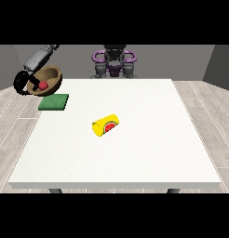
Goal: Pick the cup and pour the ball into the bowl, then pick the bowl and place it on the pad
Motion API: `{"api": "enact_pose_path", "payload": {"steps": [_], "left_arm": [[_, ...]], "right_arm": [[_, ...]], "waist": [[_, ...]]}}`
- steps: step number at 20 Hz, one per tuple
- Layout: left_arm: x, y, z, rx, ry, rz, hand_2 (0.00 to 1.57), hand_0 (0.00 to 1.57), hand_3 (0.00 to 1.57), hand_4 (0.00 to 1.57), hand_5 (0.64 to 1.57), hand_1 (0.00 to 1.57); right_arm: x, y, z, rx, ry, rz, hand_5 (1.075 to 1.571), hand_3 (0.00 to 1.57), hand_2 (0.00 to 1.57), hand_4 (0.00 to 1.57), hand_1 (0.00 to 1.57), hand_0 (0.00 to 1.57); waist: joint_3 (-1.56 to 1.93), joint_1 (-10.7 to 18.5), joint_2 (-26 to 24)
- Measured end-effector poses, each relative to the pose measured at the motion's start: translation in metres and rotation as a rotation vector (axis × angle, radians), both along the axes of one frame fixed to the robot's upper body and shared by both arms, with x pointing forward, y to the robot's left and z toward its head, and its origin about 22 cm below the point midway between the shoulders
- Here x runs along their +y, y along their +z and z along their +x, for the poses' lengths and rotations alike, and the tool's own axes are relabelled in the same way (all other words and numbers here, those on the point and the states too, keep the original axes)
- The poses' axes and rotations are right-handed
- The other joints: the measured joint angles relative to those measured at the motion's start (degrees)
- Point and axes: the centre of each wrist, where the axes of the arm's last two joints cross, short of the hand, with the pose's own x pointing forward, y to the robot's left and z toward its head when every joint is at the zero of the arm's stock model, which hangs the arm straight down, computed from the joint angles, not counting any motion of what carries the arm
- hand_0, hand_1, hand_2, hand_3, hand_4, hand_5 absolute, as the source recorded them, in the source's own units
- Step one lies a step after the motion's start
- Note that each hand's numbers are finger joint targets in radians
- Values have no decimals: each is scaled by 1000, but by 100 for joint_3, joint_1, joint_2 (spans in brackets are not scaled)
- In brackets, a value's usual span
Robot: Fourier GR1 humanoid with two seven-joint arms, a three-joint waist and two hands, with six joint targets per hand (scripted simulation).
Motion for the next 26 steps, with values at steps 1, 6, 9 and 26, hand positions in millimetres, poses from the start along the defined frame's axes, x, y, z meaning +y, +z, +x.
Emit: {"api": "enact_pose_path", "payload": {"steps": [1,6,9,26], "left_arm": [[0,-2,2,3,1,2,0,0,0,0,1530,0],[3,-11,5,10,14,-3,0,0,0,0,1525,0],[6,-6,1,5,11,1,0,0,0,0,1528,0],[15,14,-25,-61,17,-1,0,0,0,0,1515,0]], "right_arm": [[6,2,5,8,5,-4,1571,1290,1571,1229,1571,1571],[24,-18,12,26,26,20,1570,1188,1571,1135,1571,1571],[22,-32,7,37,17,58,1569,1256,1571,1063,1571,1571],[-31,-8,-18,-28,-188,174,1482,470,373,0,271,271]], "waist": [[0,8,-33],[1,-47,-38],[4,-52,-7],[7,11,294]]}}
